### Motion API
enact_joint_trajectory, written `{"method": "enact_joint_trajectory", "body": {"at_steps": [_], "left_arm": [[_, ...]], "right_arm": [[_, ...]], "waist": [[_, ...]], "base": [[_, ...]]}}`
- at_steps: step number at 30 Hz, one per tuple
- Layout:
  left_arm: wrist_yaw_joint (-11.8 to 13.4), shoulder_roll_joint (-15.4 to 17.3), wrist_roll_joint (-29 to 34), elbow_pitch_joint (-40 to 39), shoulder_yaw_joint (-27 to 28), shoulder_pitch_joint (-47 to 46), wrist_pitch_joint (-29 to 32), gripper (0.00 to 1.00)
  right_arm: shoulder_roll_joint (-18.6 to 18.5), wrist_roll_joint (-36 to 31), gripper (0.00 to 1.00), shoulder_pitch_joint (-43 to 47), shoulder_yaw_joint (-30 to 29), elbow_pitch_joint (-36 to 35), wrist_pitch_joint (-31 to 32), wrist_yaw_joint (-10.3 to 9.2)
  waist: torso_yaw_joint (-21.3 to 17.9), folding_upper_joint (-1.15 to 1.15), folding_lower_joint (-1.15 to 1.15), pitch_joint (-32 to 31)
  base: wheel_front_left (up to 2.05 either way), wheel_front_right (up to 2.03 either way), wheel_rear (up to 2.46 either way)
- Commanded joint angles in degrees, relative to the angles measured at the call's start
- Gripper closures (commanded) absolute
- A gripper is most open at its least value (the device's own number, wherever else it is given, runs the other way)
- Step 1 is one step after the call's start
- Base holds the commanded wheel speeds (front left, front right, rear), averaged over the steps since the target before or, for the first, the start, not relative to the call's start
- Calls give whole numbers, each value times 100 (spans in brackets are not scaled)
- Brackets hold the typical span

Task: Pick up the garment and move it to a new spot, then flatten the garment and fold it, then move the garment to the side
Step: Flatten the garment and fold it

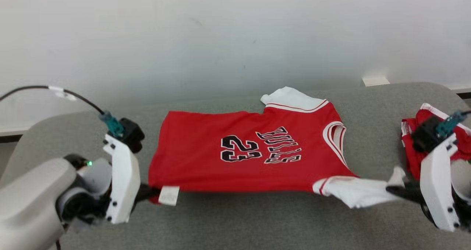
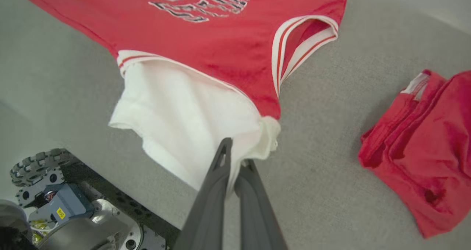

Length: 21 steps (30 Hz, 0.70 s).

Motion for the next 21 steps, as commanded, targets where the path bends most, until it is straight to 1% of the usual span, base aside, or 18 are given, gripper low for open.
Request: {"method": "enact_joint_trajectory", "body": {"at_steps": [1, 6, 9, 12, 14, 16, 21], "left_arm": [[47, 135, -69, -168, -68, 200, 119, 100], [251, 516, -261, -970, -312, 587, 566, 100], [422, 702, -474, -1385, -397, 773, 810, 100], [595, 842, -624, -1715, -414, 829, 1036, 100], [662, 892, -630, -1824, -400, 777, 1099, 100], [703, 874, -603, -1823, -361, 672, 1114, 100], [685, 647, -648, -1559, -246, 357, 1268, 100]], "right_arm": [[-245, 76, 100, 267, 12, -273, 158, -14], [-941, 275, 100, 996, -117, -1228, 740, -14], [-1224, 394, 100, 1347, -259, -1614, 993, -14], [-1407, 449, 100, 1547, -463, -1841, 1196, -14], [-1438, 411, 100, 1622, -609, -1896, 1293, -14], [-1373, 375, 100, 1630, -783, -1880, 1401, -14], [-937, 228, 100, 1381, -1208, -1530, 1713, -14]], "waist": [[12, 0, 3, -28], [18, 0, 3, -57], [30, 0, 3, -46], [44, 0, 3, 12], [46, 0, 3, 100], [50, 0, 3, 200], [39, 0, 3, 532]], "base": [[0, 0, 0], [0, 0, 0], [0, 0, 0], [0, 0, 0], [0, 0, 0], [0, 0, 0], [0, 0, 0]]}}
